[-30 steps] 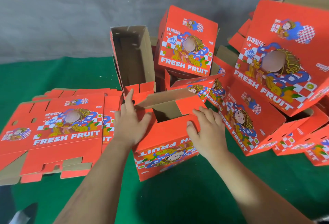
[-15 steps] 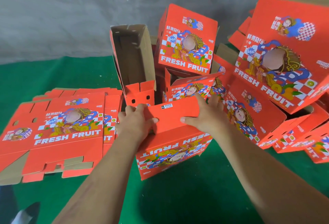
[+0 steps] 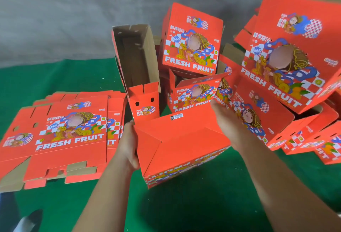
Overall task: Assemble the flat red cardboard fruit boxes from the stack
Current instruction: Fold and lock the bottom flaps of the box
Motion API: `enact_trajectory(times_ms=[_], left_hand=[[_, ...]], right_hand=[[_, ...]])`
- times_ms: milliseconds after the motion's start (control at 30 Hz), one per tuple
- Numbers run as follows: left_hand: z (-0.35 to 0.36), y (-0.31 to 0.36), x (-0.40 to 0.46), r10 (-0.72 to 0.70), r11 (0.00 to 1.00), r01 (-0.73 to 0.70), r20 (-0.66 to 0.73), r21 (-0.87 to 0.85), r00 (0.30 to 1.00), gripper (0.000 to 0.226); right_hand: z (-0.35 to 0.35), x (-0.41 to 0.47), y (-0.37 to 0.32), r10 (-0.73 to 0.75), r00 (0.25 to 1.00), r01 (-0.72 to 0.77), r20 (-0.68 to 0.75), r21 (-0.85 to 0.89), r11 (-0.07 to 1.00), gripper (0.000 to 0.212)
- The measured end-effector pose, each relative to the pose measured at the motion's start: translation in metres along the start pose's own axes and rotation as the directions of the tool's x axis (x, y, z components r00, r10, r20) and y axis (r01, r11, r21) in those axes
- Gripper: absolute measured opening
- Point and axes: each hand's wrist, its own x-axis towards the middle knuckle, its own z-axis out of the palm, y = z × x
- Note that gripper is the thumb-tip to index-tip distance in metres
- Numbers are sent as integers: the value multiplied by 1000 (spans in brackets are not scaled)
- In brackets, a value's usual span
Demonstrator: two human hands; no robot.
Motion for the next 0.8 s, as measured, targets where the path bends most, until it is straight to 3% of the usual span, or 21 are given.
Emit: enact_trajectory(times_ms=[100,167,233,300,367,467,533,667,800], left_hand=[[10,-3,-11,68,996,-62,90,-64,994,36],[11,-7,-11,198,974,-180,130,-135,972,25],[14,-13,-9,372,917,-346,115,-200,921,54],[20,-17,-9,494,858,-459,131,-229,859,77],[26,-19,-6,504,861,-483,147,-160,851,71],[27,-25,3,246,955,-262,125,135,961,63],[23,-36,8,143,954,-185,183,236,973,67],[15,-50,15,293,926,-318,147,203,945,63],[13,-44,16,369,900,-406,215,160,904,55]], right_hand=[[-13,-7,8,66,998,-61,-17,206,977,89],[-26,-8,15,192,980,-195,52,452,871,81],[-39,-7,27,213,946,-323,244,664,675,72],[-51,-15,38,160,903,-416,399,721,554,61],[-54,-24,51,151,883,-457,445,735,501,52],[-50,-37,68,191,899,-431,395,715,550,25],[-49,-43,80,170,922,-377,349,703,603,28],[-54,-47,100,99,943,-322,317,797,511,44],[-55,-49,109,117,900,-409,419,723,557,53]])
